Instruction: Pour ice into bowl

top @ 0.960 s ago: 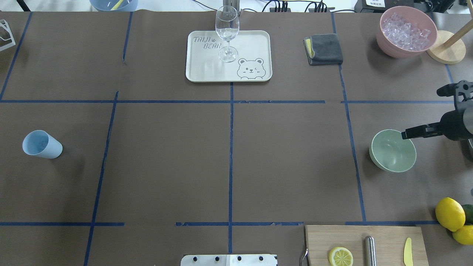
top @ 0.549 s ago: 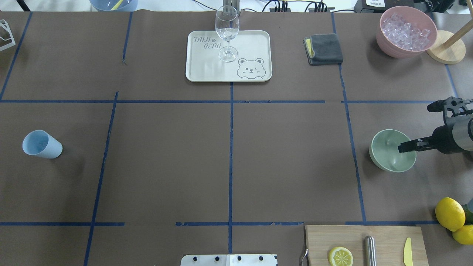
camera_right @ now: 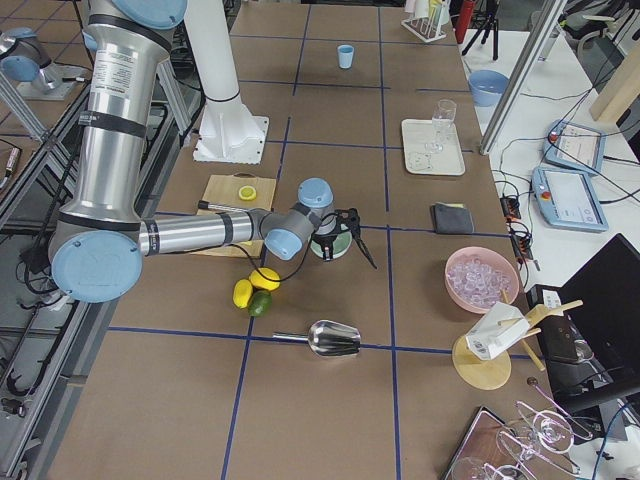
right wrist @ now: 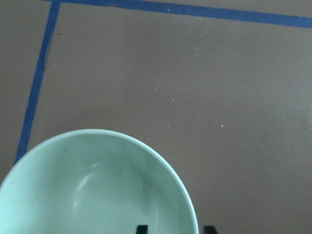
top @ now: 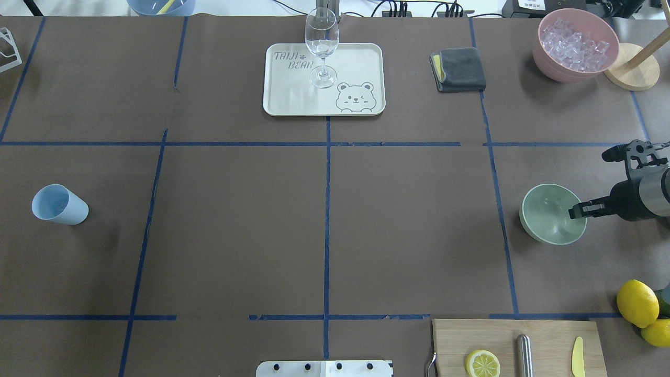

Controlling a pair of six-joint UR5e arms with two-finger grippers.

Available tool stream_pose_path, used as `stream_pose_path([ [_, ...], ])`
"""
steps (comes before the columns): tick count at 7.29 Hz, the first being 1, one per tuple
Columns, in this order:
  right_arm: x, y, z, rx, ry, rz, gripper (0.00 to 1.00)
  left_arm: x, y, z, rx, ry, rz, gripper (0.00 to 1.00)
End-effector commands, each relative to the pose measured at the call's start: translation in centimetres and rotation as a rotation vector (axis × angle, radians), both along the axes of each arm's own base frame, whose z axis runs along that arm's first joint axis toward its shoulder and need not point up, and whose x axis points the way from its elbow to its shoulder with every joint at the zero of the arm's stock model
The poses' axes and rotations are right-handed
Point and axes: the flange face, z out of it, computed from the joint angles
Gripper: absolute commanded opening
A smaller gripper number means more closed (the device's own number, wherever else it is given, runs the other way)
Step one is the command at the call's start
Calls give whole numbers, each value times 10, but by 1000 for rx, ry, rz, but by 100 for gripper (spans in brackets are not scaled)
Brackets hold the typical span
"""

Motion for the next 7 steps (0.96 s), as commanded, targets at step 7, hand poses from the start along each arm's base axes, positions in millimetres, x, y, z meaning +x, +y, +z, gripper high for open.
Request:
stream_pose_path([
  [7, -87, -50, -226, -105, -218, 74, 0, 0, 1, 1, -1, 0, 1, 100],
])
